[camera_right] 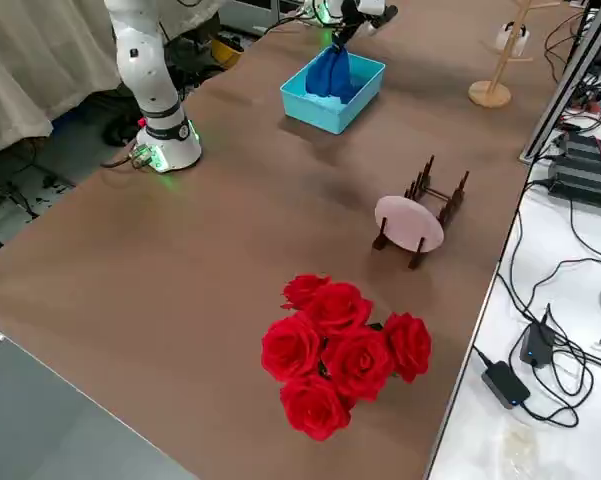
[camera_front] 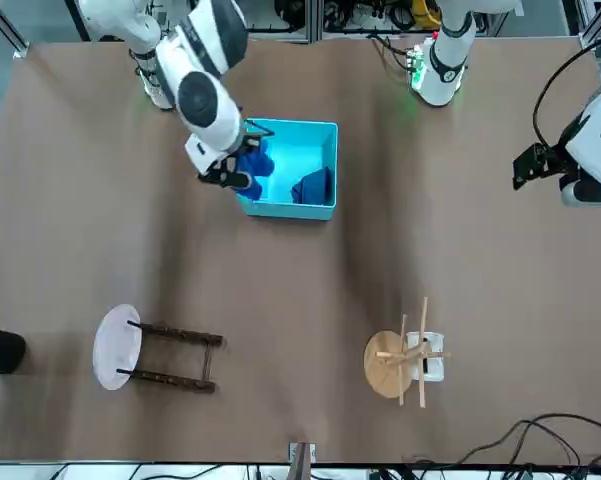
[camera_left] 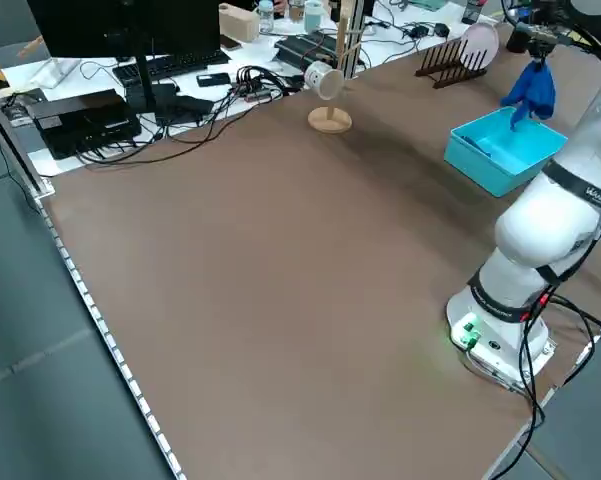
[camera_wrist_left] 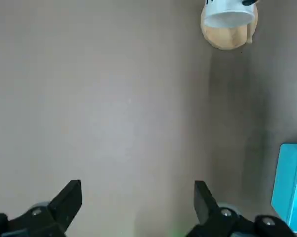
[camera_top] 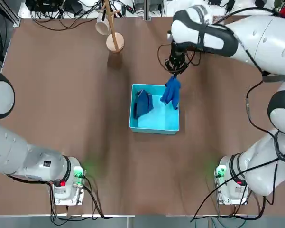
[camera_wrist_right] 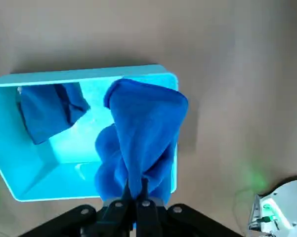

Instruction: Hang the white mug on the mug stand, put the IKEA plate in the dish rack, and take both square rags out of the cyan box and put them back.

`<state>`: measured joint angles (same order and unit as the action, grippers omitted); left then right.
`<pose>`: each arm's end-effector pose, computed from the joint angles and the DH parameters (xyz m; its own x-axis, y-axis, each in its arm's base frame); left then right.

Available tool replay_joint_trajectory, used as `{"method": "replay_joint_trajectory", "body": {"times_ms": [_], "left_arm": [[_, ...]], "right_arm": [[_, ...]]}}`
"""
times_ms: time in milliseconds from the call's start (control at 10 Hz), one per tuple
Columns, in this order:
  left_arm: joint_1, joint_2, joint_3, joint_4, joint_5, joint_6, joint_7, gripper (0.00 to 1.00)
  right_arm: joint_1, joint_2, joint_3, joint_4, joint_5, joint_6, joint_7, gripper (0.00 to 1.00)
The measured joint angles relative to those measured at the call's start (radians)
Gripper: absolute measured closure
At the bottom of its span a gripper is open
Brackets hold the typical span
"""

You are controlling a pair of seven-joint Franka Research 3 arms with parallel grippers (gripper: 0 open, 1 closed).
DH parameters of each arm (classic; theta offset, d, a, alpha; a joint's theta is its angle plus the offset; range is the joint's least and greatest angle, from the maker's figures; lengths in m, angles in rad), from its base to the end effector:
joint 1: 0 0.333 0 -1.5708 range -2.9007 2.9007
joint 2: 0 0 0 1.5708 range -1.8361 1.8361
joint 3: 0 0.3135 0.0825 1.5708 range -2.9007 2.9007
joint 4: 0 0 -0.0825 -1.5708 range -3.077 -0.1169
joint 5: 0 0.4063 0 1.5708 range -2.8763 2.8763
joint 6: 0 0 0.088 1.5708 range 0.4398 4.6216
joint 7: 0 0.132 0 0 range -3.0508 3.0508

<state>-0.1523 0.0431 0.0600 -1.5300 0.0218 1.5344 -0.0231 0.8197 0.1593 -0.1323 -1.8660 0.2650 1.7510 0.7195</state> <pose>0.5829 -0.0517 0.5890 0.9969 -0.0682 -0.0380 -0.0692 -0.9973 -0.0253 0.4305 0.3945 0.3780 0.9307 -0.1127 -0.3480 -0.1133 -0.9934 0.0188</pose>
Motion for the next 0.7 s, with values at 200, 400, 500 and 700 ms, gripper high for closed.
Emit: {"method": "replay_joint_trajectory", "body": {"times_ms": [200,400,500,700], "left_arm": [[0.000,0.000,0.000,0.003,0.000,0.000,0.000,0.00],[0.000,-0.001,-0.001,0.005,0.000,0.000,0.000,0.00],[-0.001,-0.001,-0.001,0.006,0.000,0.000,0.000,0.00],[-0.002,-0.001,-0.002,0.006,0.000,0.000,0.000,0.00]], "right_arm": [[0.057,0.000,0.000,-0.054,0.003,0.076,0.028,0.96],[0.080,0.000,0.000,-0.112,0.003,0.132,0.032,0.87],[0.082,0.000,0.000,-0.123,0.003,0.140,0.032,0.84],[0.079,-0.001,-0.016,-0.120,0.002,0.146,0.032,0.54]]}}
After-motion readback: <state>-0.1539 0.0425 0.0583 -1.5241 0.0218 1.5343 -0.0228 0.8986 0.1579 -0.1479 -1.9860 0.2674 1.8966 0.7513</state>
